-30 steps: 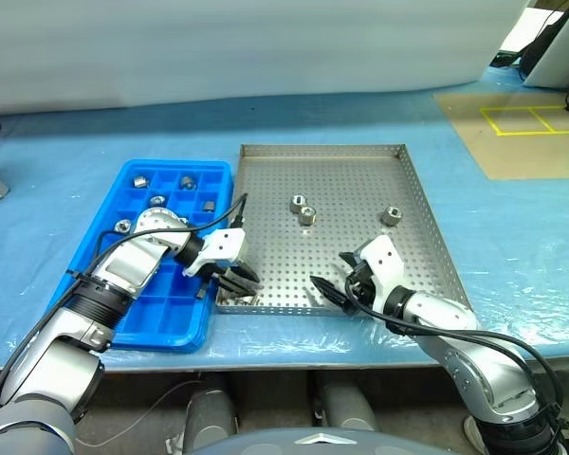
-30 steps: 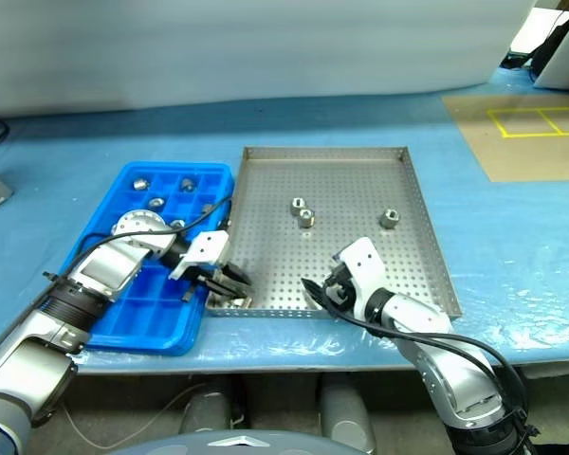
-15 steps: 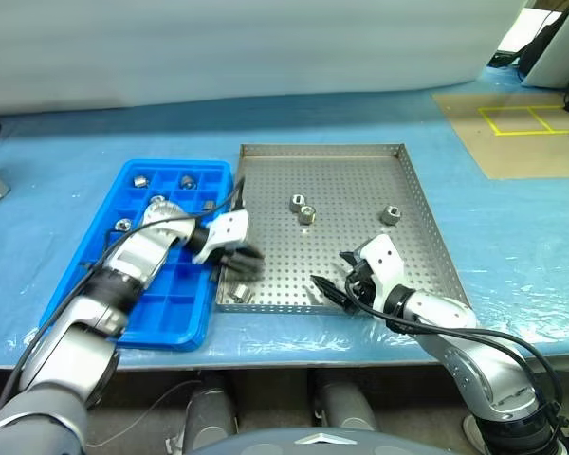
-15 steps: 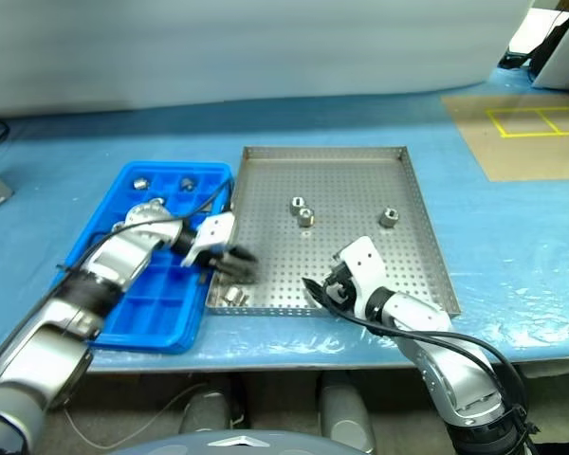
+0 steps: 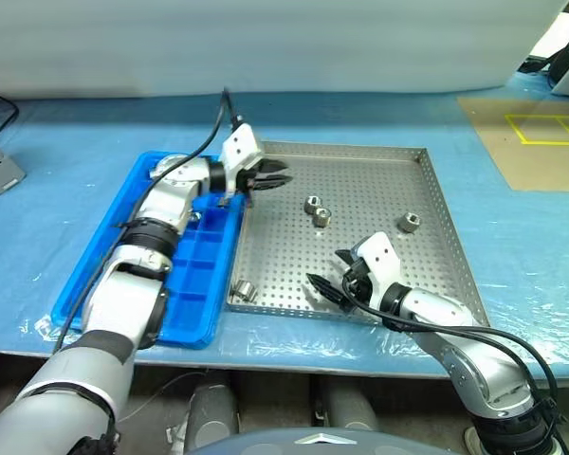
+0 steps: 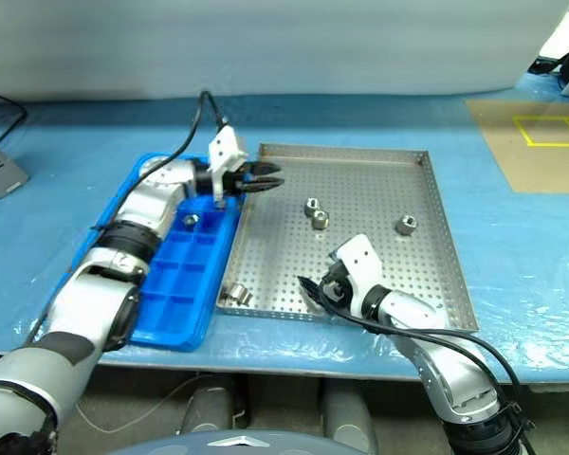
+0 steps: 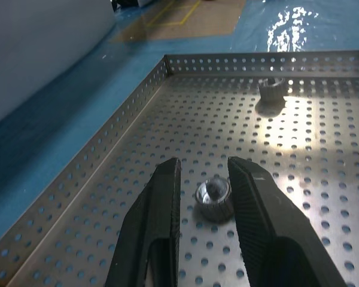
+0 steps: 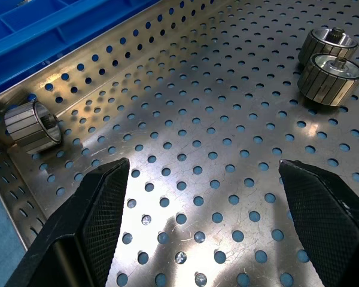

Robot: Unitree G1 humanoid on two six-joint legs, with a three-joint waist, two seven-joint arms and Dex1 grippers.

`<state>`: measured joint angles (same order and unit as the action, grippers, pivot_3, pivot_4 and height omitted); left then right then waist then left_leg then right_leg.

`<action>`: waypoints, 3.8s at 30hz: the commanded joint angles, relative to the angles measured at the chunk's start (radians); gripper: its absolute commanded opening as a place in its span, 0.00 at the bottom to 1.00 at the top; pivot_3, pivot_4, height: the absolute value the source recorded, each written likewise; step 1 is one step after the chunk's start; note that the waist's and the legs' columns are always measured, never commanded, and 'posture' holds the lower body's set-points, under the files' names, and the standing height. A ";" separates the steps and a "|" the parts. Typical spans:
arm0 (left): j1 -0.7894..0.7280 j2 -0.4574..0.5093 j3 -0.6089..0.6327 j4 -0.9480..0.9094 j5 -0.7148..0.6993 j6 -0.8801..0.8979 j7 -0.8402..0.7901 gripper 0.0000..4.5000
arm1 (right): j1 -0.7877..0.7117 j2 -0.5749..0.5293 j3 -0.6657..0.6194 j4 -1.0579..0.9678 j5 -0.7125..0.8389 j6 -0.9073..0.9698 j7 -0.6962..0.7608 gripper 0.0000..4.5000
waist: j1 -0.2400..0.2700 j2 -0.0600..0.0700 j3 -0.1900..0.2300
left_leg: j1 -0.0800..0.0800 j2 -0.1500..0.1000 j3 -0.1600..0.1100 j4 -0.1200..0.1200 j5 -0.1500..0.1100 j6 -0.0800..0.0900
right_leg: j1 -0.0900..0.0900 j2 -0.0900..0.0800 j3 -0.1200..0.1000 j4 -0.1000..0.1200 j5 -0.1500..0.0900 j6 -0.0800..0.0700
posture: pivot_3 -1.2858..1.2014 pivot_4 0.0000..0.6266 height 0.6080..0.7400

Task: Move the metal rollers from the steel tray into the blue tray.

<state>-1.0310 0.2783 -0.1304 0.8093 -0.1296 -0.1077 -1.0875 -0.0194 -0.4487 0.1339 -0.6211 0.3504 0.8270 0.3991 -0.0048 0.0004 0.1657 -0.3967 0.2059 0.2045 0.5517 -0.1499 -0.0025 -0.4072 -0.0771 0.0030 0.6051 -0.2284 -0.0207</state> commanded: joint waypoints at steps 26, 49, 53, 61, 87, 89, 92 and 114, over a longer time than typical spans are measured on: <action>-0.200 -0.255 -0.065 0.450 0.305 -0.115 0.380 0.85 | 0.062 0.049 -0.011 -0.084 0.006 0.000 -0.073 0.92 | -0.017 -0.001 0.001 | -0.006 0.000 -0.003 0.010 -0.002 0.002 | -0.003 0.001 0.000 0.001 0.002 0.004 | 0.31 0.24 1.00; -0.102 -0.269 -0.163 0.477 0.447 -0.118 0.459 0.85 | 0.073 0.030 -0.007 -0.074 -0.021 -0.008 -0.075 0.92 | -0.037 -0.002 0.001 | -0.007 0.000 -0.005 0.010 -0.002 0.003 | -0.004 0.000 -0.001 -0.001 0.002 0.004 | 0.31 0.24 1.00; -0.087 -0.265 -0.186 0.479 0.474 -0.130 0.465 0.81 | 0.081 0.029 -0.013 -0.078 -0.022 -0.007 -0.078 0.92 | -0.038 -0.002 0.001 | -0.007 0.000 -0.006 0.010 -0.002 0.003 | -0.003 0.000 -0.001 -0.001 0.002 0.004 | 0.31 0.24 1.00; -0.071 -0.262 -0.194 0.475 0.485 -0.125 0.458 0.59 | 0.082 0.022 -0.015 -0.082 -0.028 -0.008 -0.080 0.92 | -0.039 -0.002 0.001 | -0.007 0.000 -0.006 0.010 -0.002 0.003 | -0.003 0.000 -0.001 -0.001 0.002 0.004 | 0.31 0.24 1.00; 0.138 -0.101 0.030 -0.211 0.041 0.121 0.079 0.59 | -0.046 0.038 -0.014 -0.051 0.009 -0.034 -0.017 0.92 | -0.053 -0.002 0.001 | -0.015 0.001 -0.004 0.009 -0.002 0.002 | -0.015 0.000 0.000 0.001 0.002 0.003 | 0.35 0.24 1.00; 0.131 -0.098 0.009 -0.188 0.071 0.096 0.107 0.59 | -0.054 0.034 -0.011 -0.038 0.009 -0.036 -0.009 0.92 | -0.041 -0.002 0.001 | -0.015 0.001 -0.004 0.009 -0.002 0.002 | -0.015 0.000 0.000 0.001 0.002 0.003 | 0.35 0.24 1.00; 0.102 -0.103 -0.039 -0.090 0.155 0.040 0.186 0.59 | -0.061 0.036 -0.003 -0.026 0.005 -0.038 -0.004 0.92 | -0.031 -0.002 0.001 | -0.015 0.001 -0.003 0.009 -0.002 0.002 | -0.013 0.000 0.000 0.001 0.002 0.003 | 0.35 0.24 1.00; 0.014 -0.193 -0.119 0.317 0.296 -0.140 0.286 1.00 | -0.009 0.038 0.003 -0.047 -0.022 -0.025 -0.047 0.92 | -0.035 -0.002 0.001 | -0.014 0.000 -0.003 0.010 -0.002 0.002 | -0.013 0.001 0.001 0.001 0.003 0.004 | 0.32 0.24 1.00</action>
<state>-1.0223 0.0948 -0.2381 1.1249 0.1583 -0.2450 -0.7681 -0.0259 -0.4096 0.1467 -0.6252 0.3316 0.8093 0.3558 -0.0394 -0.0015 0.1669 -0.4103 0.2062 0.2011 0.5615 -0.1520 -0.0006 -0.4200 -0.0764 0.0039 0.6061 -0.2254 -0.0167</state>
